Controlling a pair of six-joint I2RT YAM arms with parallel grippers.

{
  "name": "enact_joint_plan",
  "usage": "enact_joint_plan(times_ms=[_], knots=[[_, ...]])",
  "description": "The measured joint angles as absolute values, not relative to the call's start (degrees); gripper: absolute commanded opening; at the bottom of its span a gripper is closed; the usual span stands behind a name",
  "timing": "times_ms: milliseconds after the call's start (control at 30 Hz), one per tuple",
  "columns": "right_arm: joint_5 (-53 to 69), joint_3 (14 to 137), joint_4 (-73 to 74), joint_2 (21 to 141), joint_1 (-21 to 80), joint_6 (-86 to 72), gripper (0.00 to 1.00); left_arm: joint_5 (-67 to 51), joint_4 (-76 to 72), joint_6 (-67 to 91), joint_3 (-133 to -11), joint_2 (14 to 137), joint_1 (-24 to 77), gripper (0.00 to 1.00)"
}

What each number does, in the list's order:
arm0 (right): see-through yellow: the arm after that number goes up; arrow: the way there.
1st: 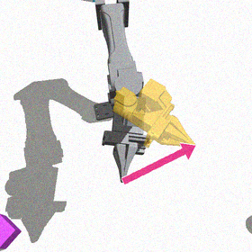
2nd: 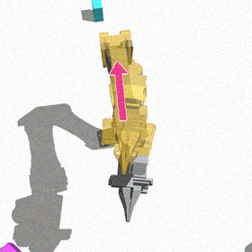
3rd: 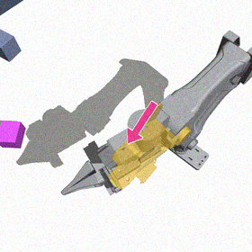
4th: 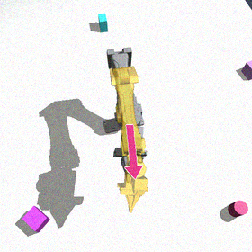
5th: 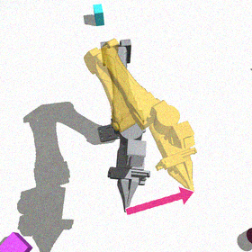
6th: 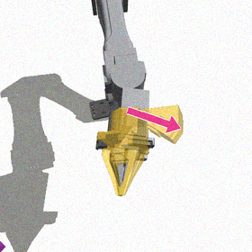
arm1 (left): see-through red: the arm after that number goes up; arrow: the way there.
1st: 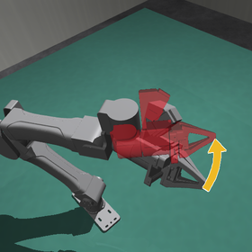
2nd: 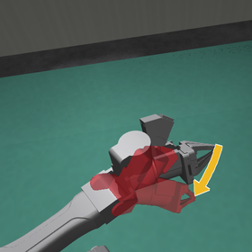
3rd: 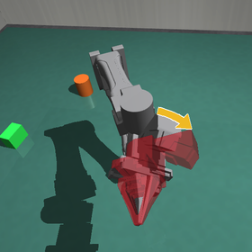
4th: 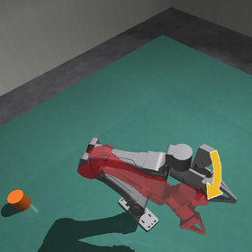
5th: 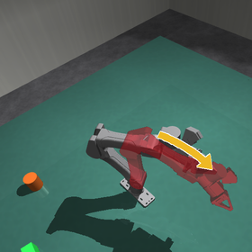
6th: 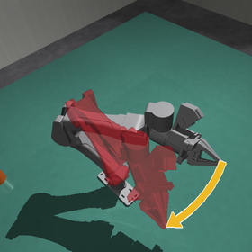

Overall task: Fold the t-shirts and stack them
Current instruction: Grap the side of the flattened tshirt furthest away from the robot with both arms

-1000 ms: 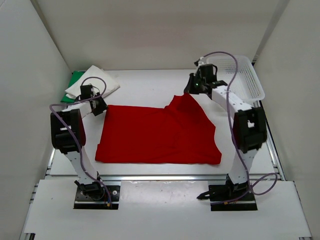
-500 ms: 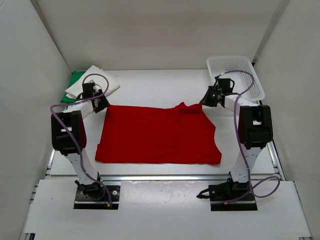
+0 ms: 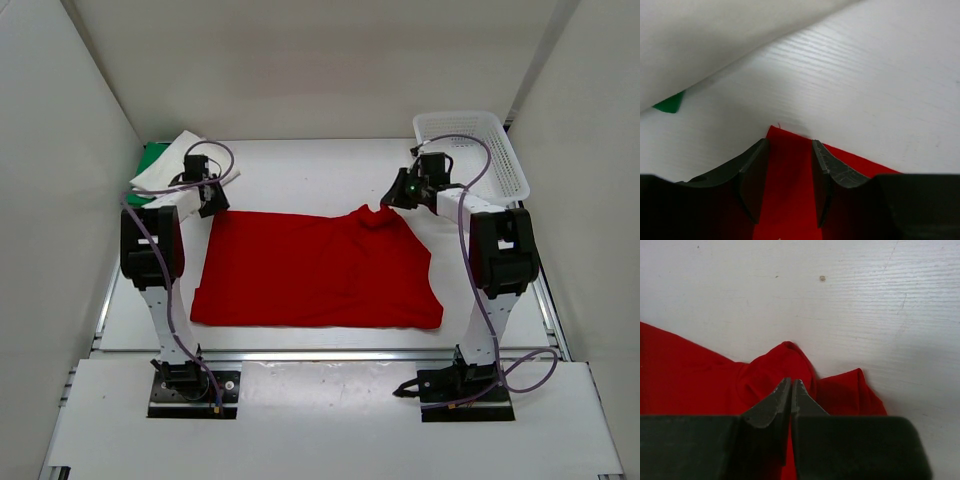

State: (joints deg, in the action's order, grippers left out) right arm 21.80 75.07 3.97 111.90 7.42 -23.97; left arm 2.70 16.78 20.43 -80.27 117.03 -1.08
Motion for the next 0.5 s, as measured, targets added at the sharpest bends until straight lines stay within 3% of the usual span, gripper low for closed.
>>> enact_joint_plan(times_ms=[367, 500], knots=[[23.64, 71.99, 2.02, 111.81, 6.61, -24.71, 0.00, 3.90, 21.41, 20.16, -85.91, 121.14, -1.52, 0.49], [24.21, 71.46, 1.37, 111.09, 6.11, -25.32, 0.00, 3.90, 21.71, 20.12, -85.95, 121.14, -1.61, 0.34]])
